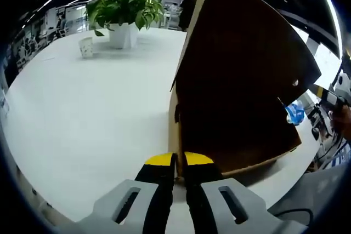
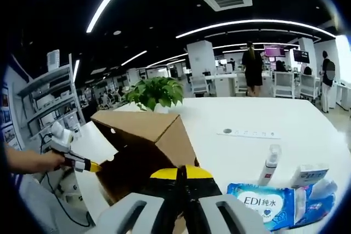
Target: Operate the shoe box by opening the lid, removing the specified soft item, and placing it in the target area until the item is outside and the box remains undamaged.
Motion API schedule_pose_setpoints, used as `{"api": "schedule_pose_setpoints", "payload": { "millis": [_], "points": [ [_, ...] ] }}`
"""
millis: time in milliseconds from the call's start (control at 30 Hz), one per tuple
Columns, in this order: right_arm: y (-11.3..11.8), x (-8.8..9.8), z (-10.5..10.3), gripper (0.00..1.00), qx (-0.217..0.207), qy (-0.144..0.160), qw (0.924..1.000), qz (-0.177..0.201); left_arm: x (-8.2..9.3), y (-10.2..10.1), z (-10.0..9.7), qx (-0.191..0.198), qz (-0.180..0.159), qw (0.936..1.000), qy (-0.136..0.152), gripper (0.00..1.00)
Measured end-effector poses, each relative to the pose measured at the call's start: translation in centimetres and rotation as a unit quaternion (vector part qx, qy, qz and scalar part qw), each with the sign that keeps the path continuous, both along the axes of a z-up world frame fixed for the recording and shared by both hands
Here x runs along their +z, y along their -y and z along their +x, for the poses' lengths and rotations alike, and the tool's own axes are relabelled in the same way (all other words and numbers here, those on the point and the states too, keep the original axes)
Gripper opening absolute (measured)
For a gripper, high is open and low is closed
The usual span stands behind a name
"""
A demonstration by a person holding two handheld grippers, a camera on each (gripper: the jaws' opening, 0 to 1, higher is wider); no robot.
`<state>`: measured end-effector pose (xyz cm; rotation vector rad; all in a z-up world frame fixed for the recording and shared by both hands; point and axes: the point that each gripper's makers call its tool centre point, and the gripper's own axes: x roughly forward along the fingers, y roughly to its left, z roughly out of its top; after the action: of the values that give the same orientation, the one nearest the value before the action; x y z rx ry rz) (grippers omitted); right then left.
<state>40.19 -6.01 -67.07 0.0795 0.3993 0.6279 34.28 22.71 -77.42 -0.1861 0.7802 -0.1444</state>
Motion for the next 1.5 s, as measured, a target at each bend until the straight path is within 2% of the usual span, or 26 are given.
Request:
{"api": "schedule_pose_setpoints", "payload": {
  "millis": [500,600,700,867,933,1167,1267,1500],
  "points": [
    [0.1,-1.4,-1.9,0.00,-0.010,-0.027,0.9995,0.011,0.1,0.1,-0.1,-0.006,-0.006,1.0000,-0.001,0.04],
    [0.2,-1.8,-2.2,0.00,-0.018,-0.040,0.9988,0.019,0.1,0.2,-0.2,-0.007,-0.009,0.9999,-0.004,0.05],
    [0.1,-2.1,-2.7,0.00,-0.017,-0.040,0.9990,0.011,0.4,0.2,-0.1,-0.015,-0.003,0.9999,0.001,0.05],
    [0.0,-2.8,-3.2,0.00,-0.005,-0.035,0.9993,-0.013,1.8,0.0,0.0,-0.022,-0.001,0.9994,0.026,0.04],
    [0.0,-3.1,-3.4,0.00,-0.002,-0.035,0.9992,-0.020,2.5,-0.3,0.2,-0.028,0.012,0.9987,0.041,0.04],
    [0.0,-3.8,-3.8,0.00,0.019,-0.020,0.9984,-0.048,4.1,-0.2,0.3,-0.048,0.020,0.9961,0.071,0.08],
    [-0.1,-4.0,-4.0,0.00,0.031,-0.021,0.9977,-0.056,4.4,0.2,0.2,-0.064,0.025,0.9943,0.081,0.12],
    [-0.4,-5.1,-4.7,0.04,0.073,0.002,0.9926,-0.097,4.5,1.3,0.0,-0.098,0.025,0.9894,0.104,0.18]
  ]
}}
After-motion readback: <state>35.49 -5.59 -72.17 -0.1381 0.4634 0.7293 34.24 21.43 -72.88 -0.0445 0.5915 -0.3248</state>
